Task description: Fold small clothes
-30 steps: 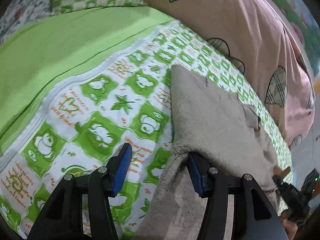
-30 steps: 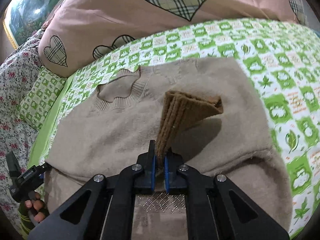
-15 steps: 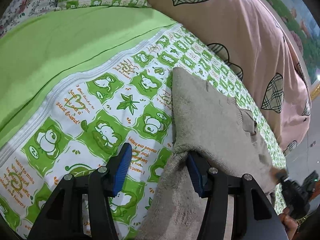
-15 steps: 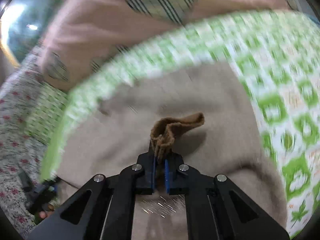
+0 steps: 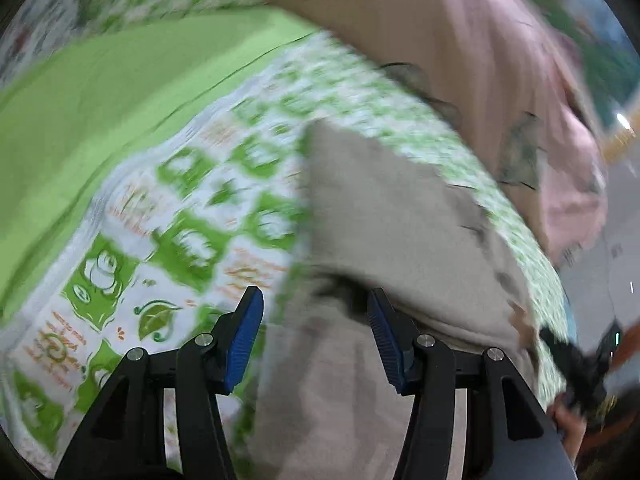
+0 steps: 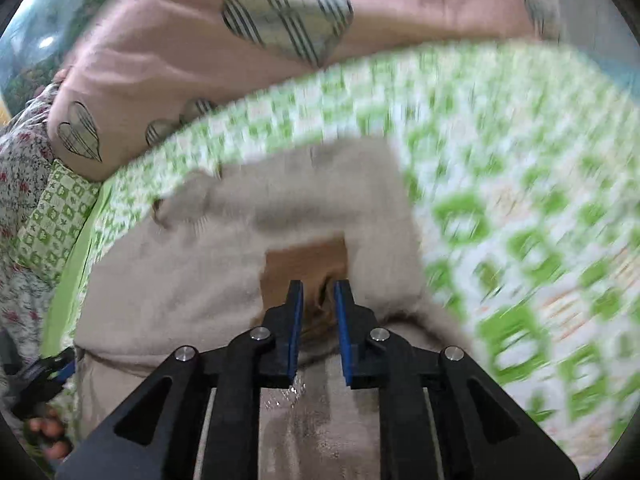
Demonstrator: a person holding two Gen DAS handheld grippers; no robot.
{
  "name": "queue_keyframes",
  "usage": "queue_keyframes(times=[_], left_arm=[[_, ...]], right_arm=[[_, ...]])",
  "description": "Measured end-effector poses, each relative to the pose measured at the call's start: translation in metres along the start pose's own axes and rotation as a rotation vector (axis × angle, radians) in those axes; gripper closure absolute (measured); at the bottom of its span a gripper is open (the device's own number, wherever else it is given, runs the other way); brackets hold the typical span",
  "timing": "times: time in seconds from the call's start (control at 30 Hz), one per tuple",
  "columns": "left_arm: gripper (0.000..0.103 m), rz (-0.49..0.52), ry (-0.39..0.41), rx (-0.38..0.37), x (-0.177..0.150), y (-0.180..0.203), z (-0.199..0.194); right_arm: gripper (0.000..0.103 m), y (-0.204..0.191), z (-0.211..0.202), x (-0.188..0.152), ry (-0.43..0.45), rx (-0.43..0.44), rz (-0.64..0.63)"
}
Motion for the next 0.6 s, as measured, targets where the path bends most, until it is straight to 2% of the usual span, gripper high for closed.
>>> queue_keyframes(times=[0.07,0.1,0.2,0.23,0.27,0.3,0.33,0.37,0.47,0.5,0.53,0.57,0.6], left_arm=[[0.046,0.070,0.029,-0.005,0.004,0.019,-0.009],[0.046,0.098,0.040,-0.021,0.007,0.028,-0.010],[0.046,0.144,0.022,-0.115,0.013,0.050,0.005],[0.046,0.168,-0.035,-0.199,0.011,0.058,0.019],[0.044,0.168,-0.074,-0.213,0.010,0.058,0.030],[0.045,0.151,-0.111,-0.144,0.008,0.050,0.045],[0.050,0.140,-0.145,-0.068,0.006,0.039,0.058],[0.059,0.132,-0.160,-0.056,0.006,0.033,0.063],[0.059,0.086,-0.158,-0.115,0.004,0.020,0.055],[0.058,0.089,-0.162,-0.098,0.003,0.017,0.053],[0.054,0.106,-0.163,-0.041,-0.003,0.014,0.047],[0.053,0.127,-0.158,-0.015,-0.007,0.014,0.041],[0.052,0.148,-0.155,-0.002,-0.014,0.014,0.034]], right_arm=[[0.070,-0.018,-0.009,0.003,0.035,0.029,-0.059],[0.060,-0.027,-0.007,0.003,0.026,0.059,-0.078],[0.057,-0.051,0.013,-0.003,-0.047,0.147,-0.121],[0.057,-0.053,0.022,-0.005,-0.069,0.144,-0.127],[0.057,-0.052,0.027,-0.008,-0.086,0.132,-0.122],[0.057,-0.047,0.032,-0.011,-0.106,0.119,-0.109],[0.057,-0.037,0.038,-0.014,-0.133,0.099,-0.083],[0.057,-0.029,0.039,-0.016,-0.141,0.086,-0.064],[0.057,-0.006,0.031,-0.018,-0.134,0.090,-0.010],[0.057,0.002,0.023,-0.019,-0.121,0.059,0.000],[0.057,0.011,0.014,-0.020,-0.110,0.006,0.007],[0.057,0.016,0.005,-0.023,-0.102,0.000,0.013],[0.057,0.018,-0.004,-0.025,-0.095,0.033,0.021]])
Point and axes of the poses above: each gripper's, at about its wrist camera, not at the fingertips, and z roughly the way its jaws point, y to its right, x to its top, the point moved 7 cm from there along z, roughly the way its jaws point, and after that the axes turned 10 degrees about -y, right-handed, at the moved point
